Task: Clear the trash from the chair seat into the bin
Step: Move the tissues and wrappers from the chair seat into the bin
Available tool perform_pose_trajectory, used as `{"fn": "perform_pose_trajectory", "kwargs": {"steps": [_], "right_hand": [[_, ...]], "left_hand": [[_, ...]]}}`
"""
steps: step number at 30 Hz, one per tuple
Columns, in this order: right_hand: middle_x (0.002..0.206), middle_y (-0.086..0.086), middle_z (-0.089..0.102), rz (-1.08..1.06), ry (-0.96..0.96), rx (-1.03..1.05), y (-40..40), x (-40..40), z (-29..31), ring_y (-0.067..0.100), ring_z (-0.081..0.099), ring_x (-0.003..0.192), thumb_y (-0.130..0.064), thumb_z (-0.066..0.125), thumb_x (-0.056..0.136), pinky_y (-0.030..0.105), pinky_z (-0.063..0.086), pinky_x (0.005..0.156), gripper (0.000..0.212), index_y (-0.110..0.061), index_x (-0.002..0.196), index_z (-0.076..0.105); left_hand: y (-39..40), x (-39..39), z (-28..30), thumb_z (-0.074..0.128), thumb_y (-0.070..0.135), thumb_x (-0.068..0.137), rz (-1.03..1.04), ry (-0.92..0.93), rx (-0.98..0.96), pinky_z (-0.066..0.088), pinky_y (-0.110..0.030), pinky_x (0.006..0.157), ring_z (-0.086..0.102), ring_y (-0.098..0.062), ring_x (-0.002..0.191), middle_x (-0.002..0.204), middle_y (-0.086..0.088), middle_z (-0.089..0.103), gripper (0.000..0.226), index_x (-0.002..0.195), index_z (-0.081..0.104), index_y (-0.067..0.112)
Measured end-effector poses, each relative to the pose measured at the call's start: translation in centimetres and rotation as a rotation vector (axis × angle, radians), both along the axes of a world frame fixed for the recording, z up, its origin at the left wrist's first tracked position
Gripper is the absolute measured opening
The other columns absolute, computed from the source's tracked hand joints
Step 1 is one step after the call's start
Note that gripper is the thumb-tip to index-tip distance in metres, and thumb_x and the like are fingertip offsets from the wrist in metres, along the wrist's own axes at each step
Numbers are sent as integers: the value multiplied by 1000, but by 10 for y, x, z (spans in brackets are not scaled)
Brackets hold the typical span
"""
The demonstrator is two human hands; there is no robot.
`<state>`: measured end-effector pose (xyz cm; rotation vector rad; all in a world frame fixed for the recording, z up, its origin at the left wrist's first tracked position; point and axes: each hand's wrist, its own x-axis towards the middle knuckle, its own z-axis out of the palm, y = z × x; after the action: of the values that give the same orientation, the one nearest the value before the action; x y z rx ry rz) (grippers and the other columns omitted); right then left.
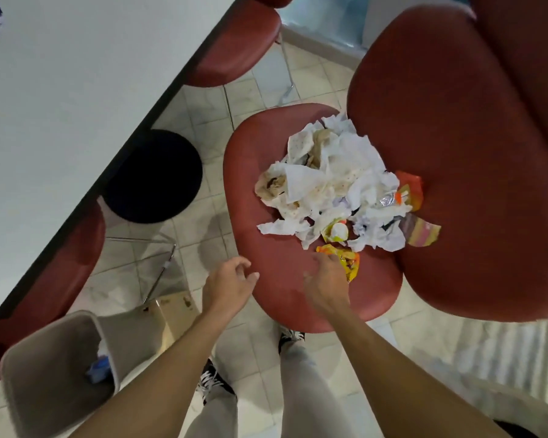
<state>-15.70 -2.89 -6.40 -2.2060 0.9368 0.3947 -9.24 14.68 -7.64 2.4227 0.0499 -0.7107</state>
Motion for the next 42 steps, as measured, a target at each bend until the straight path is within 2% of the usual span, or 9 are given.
{"fn": "perform_pose_trajectory", "kwargs": {"steps": [6, 8, 11, 16, 20, 26, 29, 34, 42], "right_hand": [[127, 9, 48, 122, 72, -63, -48, 23, -35, 31, 47, 118, -18, 59, 82, 41, 43, 97, 43, -16, 125, 55], [132, 10, 41, 91, 105, -103, -64, 34, -50, 31, 44, 121, -21, 58, 84, 43, 41, 99, 46, -19, 129, 50], [134, 10, 36, 6, 126, -128, -89, 46, -73, 30, 40, 123, -22, 57, 86, 44, 42, 98, 47, -18, 131, 46], [136, 10, 34, -24, 155, -105, -115, 55, -108, 29, 40, 124, -26, 57, 89, 42, 45, 93, 50, -20, 136, 40], [134, 11, 36, -5, 154, -64, -119, 56, -128, 32, 45, 120, -25, 58, 90, 39, 45, 88, 45, -21, 132, 44], [134, 14, 37, -12, 155, -53, -119, 56, -134, 38, 50, 113, -14, 57, 86, 42, 46, 89, 44, -19, 129, 47], [128, 15, 39, -39, 157, -69, -119, 56, -124, 37, 51, 108, -19, 60, 83, 43, 47, 92, 45, -19, 127, 48], [124, 11, 35, -84, 168, -54, -108, 49, -94, 35, 55, 99, -23, 62, 78, 38, 49, 82, 44, -21, 120, 51], [126, 14, 38, -38, 98, -55, -64, 39, -38, 38, 50, 107, -26, 61, 77, 41, 45, 94, 48, -22, 124, 53]], "left_hand": [[-73, 29, -34, 73, 36, 78, -66, -38, 10, 50, -35, 89, 60, -14, 100, 105, 9, 60, 29, 105, 63, 30], [-93, 37, -49, 72, 36, 79, -69, -50, 33, 47, -33, 92, 56, -16, 109, 115, 6, 56, 36, 113, 60, 29], [-117, 49, -70, 70, 36, 81, -67, -57, 69, 42, -30, 88, 51, -17, 116, 124, 3, 49, 49, 126, 53, 29], [-139, 61, -103, 72, 39, 78, -51, -34, 154, 49, -42, 87, 48, -26, 120, 132, -4, 40, 63, 133, 44, 28], [-144, 62, -120, 70, 32, 82, -17, 17, 182, 48, -42, 90, 50, -28, 118, 130, -7, 43, 51, 128, 49, 23], [-132, 59, -127, 64, 18, 87, 11, -20, 149, 47, -33, 83, 58, -25, 99, 105, -7, 61, 17, 104, 65, 14], [-123, 56, -121, 65, 15, 86, 35, -36, 122, 49, -32, 80, 60, -22, 93, 100, -5, 66, 14, 99, 68, 13], [-109, 48, -101, 65, 14, 83, 61, -53, 76, 48, -30, 80, 60, -20, 90, 95, -1, 67, 10, 92, 68, 15], [-76, 29, -54, 65, 13, 82, 147, -90, 7, 44, -23, 73, 61, -18, 84, 91, 1, 68, 7, 88, 69, 15]]}}
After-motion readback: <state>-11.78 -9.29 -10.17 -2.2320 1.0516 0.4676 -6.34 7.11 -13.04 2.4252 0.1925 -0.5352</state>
